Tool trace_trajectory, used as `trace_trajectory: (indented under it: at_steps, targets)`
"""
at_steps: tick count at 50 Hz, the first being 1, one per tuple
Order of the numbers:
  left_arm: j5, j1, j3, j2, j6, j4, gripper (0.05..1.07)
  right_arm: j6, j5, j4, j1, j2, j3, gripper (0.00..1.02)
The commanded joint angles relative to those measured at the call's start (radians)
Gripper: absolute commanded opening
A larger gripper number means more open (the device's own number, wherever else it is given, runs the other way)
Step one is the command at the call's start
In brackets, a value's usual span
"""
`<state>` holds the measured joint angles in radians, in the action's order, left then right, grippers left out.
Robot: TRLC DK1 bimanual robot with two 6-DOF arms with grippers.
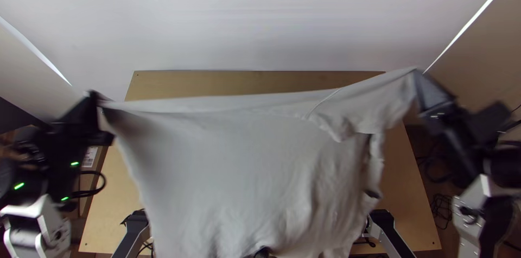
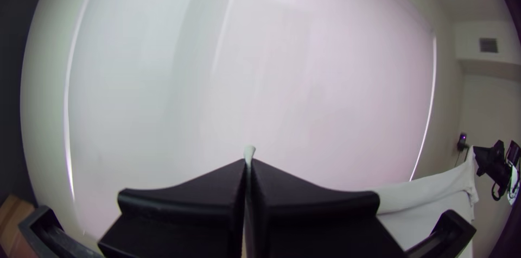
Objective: Fold the t-shirt
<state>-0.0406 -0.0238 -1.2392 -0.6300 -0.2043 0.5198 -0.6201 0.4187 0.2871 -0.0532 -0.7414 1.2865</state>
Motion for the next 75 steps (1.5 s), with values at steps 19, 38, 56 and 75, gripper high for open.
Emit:
trace_trajectory:
  at_steps: [19,38,56,75]
  targets:
    - [-0.082,-0.011,0.518,-0.180,0.060,-0.210,0.08,0.049,-0.015,-0.264,-0.050,-0.217,-0.506,0.02]
    - [-0.091,-0.038,0.308,-0.778,0.049,-0.498,0.08,0.059,-0.014,-0.428,-0.034,-0.817,-0.297,0.02]
    - [-0.090,-0.057,-0.062,-1.235,0.043,-0.535,0.08,0.135,-0.015,-0.431,-0.033,-1.227,0.023,0.02]
    - [-0.076,-0.056,-0.436,-1.556,0.009,-0.517,0.08,0.128,-0.067,-0.422,-0.045,-1.487,0.376,0.02]
